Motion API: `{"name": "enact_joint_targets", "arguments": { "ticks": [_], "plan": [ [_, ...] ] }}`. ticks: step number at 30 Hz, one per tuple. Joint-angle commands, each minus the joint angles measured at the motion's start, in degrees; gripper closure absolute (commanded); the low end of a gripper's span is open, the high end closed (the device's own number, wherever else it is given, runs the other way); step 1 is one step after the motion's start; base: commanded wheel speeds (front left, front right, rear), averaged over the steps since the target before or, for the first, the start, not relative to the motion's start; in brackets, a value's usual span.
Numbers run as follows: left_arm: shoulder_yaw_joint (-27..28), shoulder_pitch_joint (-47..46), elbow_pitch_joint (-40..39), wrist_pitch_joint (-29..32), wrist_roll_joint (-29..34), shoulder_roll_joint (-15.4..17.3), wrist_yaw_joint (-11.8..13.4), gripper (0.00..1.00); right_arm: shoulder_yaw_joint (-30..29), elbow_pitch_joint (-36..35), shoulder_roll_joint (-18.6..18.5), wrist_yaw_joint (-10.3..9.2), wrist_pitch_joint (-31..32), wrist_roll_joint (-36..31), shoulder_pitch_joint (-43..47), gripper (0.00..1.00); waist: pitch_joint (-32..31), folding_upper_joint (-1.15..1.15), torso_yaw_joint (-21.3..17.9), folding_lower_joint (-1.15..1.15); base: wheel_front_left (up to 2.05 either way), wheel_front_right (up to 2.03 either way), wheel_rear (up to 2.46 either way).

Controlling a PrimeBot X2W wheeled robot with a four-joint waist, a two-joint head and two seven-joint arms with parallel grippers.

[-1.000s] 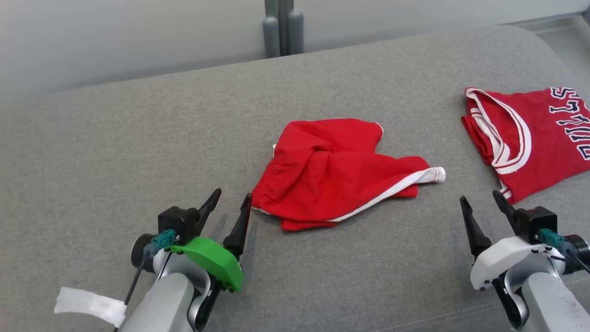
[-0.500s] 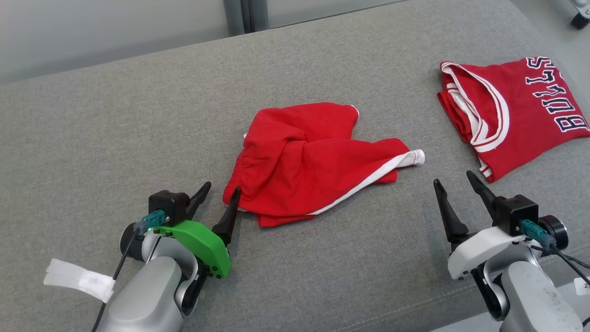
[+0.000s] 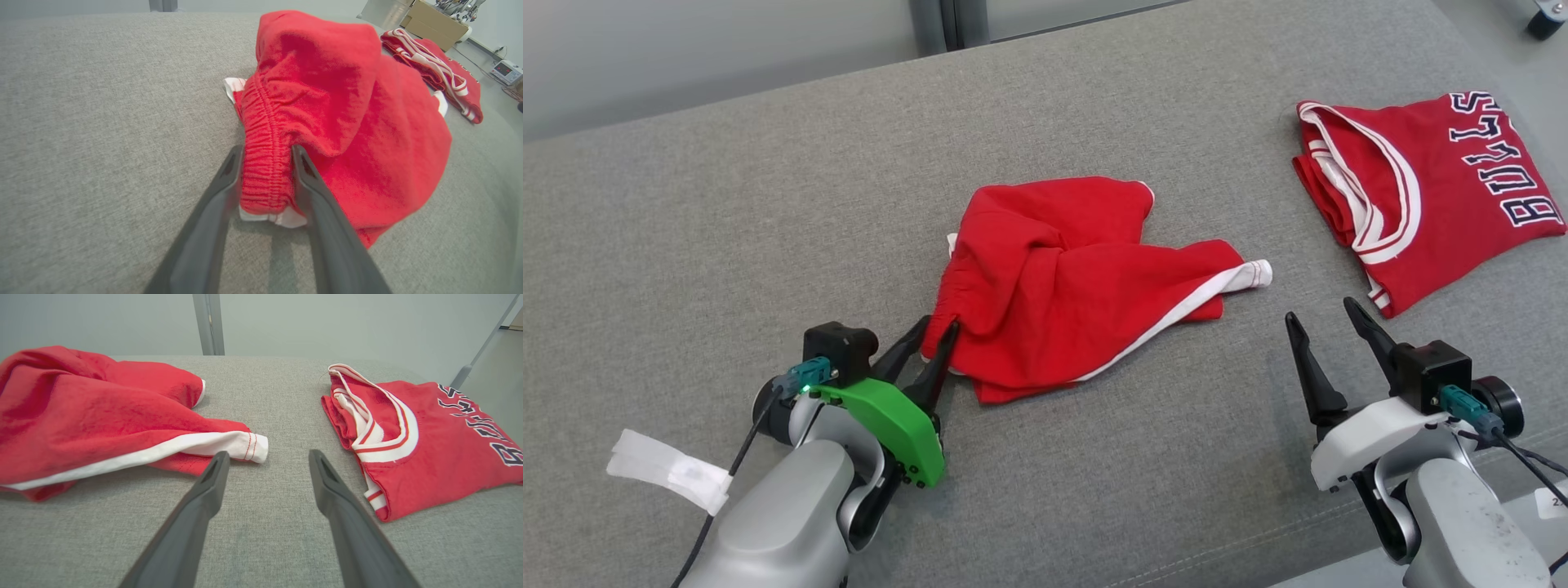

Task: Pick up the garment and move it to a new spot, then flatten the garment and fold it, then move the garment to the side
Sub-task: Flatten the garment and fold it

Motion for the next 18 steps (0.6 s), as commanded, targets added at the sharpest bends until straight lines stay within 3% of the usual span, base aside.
{"name": "enact_joint_targets", "arguments": {
  "ticks": [1, 8, 18],
  "plan": [
    [-0.41, -0.60, -0.38, 0.03, -0.54, 0.49, -0.11, 1.00, -0.03, 0.05, 0.02, -0.10, -0.15, 0.06, 0.00, 0.00, 0.03, 0.00, 0.12, 0.00, 0.00, 0.00, 0.00],
    [0.06, -1.08, -4.27, 0.03, 1.10, 1.23, -0.11, 1.00, -0.56, 0.79, 0.30, -0.10, -0.15, 0.48, 0.19, 0.00, -0.28, 0.00, 1.36, 0.00, 0.00, 0.00, 0.00],
    [11.50, 8.31, -14.47, 0.03, 9.13, -0.81, -0.11, 1.00, -2.19, 0.67, 0.54, -0.10, -0.15, 1.09, 2.94, 0.00, -4.72, 0.00, 9.35, 0.00, 0.00, 0.00, 0.00]
  ]
}}
